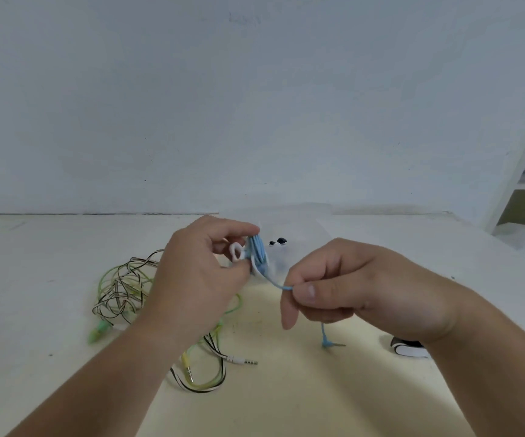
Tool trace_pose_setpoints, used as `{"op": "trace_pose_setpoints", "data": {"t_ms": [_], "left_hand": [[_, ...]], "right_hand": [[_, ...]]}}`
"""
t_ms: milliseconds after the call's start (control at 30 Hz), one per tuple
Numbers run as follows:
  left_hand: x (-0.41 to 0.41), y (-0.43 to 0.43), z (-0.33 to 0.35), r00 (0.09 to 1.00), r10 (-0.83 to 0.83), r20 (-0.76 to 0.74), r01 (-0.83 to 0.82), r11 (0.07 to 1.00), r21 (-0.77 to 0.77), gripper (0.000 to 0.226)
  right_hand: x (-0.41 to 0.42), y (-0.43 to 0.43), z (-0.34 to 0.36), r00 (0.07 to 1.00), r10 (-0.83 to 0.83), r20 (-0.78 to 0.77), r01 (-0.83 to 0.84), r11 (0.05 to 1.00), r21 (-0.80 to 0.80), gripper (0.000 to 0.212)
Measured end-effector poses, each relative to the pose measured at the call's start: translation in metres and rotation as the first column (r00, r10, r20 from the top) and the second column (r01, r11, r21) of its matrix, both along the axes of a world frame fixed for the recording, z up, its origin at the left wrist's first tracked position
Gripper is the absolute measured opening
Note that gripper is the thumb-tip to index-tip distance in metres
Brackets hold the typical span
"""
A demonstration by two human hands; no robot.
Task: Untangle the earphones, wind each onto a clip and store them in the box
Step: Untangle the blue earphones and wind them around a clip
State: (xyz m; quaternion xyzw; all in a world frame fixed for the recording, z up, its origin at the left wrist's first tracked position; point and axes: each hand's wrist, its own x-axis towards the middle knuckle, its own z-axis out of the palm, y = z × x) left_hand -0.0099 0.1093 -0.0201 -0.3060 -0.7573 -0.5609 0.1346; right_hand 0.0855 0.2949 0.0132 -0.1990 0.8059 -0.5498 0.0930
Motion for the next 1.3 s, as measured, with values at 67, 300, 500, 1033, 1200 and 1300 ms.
{"op": "trace_pose_setpoints", "data": {"t_ms": [67,300,500,1033,1200,1300], "left_hand": [[0.005,0.002,-0.001,0.994,-0.002,-0.112,-0.008,0.996,-0.093,0.046],[0.016,0.005,-0.001,0.973,-0.196,-0.126,0.164,0.960,-0.225,0.049],[0.020,0.005,0.002,0.960,-0.280,-0.017,0.274,0.949,-0.156,0.055],[0.014,0.007,0.005,0.981,-0.159,0.114,0.131,0.967,0.220,0.041],[0.004,0.002,0.001,0.995,0.020,0.102,-0.035,0.989,0.145,0.036],[0.007,0.004,-0.001,0.998,0.050,-0.039,-0.049,0.998,0.035,0.040]], "right_hand": [[-0.003,-0.003,-0.003,0.996,-0.080,-0.046,0.078,0.996,-0.046,0.026],[-0.009,-0.002,-0.003,0.806,-0.524,-0.275,0.554,0.832,0.038,0.032],[-0.014,0.001,-0.005,0.662,-0.658,-0.359,0.711,0.703,0.025,0.026],[-0.020,-0.012,-0.028,0.921,-0.373,0.116,0.366,0.927,0.076,0.036],[-0.016,-0.012,-0.026,0.962,-0.255,0.099,0.238,0.958,0.161,0.031],[-0.014,-0.010,-0.021,0.966,-0.247,0.077,0.231,0.956,0.179,0.031]]}}
